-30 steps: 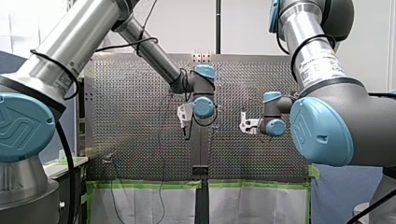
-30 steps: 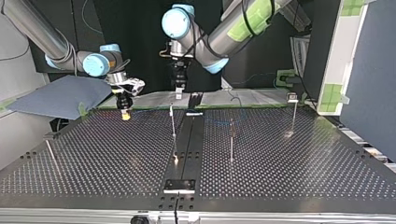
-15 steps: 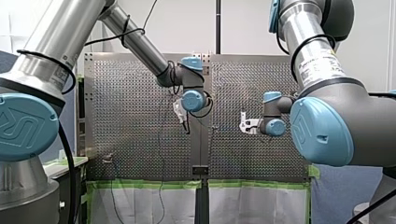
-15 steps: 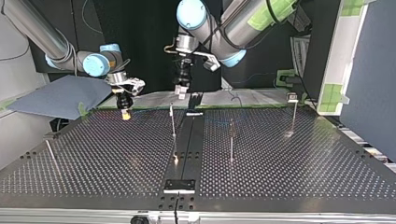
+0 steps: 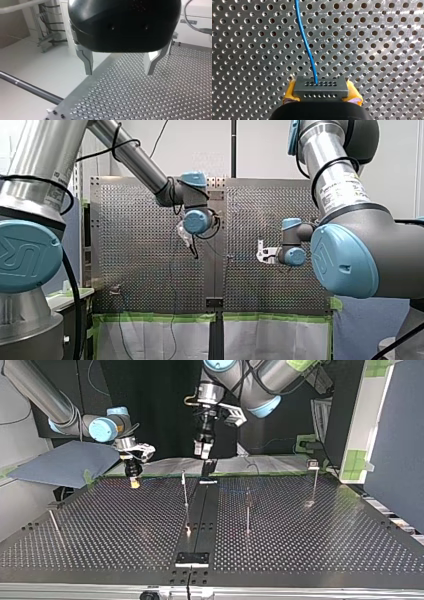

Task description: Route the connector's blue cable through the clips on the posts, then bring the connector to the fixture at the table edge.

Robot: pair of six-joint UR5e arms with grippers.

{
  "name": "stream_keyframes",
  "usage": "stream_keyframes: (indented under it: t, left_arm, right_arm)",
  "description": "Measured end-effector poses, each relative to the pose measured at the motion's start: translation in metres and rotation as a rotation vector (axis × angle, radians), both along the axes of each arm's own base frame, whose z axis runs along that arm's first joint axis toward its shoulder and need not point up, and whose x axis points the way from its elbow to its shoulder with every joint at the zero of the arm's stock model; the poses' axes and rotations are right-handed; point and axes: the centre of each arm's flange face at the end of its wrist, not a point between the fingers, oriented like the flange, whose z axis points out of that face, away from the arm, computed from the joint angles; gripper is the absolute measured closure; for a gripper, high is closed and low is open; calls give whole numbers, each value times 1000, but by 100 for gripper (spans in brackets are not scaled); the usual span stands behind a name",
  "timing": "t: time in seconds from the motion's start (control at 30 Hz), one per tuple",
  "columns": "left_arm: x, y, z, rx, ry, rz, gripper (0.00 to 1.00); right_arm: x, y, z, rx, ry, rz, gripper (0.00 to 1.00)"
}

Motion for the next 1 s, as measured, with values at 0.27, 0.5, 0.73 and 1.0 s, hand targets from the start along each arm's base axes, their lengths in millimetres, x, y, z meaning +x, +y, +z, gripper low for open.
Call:
stream_keyframes:
  t: [0.27,0.5,0.73,1.0]
  left_arm:
    - [-20,21,10,-19,-23,20,0]
    - [-37,39,-6,7,4,47,0]
    - [-49,54,-43,85,64,64,0]
    - [-64,73,-83,169,131,79,0]
  right_arm:
    - [0,0,0,5,1,0,100]
    - [-1,0,0,7,2,-1,100]
    - [-1,0,0,6,2,-1,100]
    - [-1,0,0,5,1,-1,100]
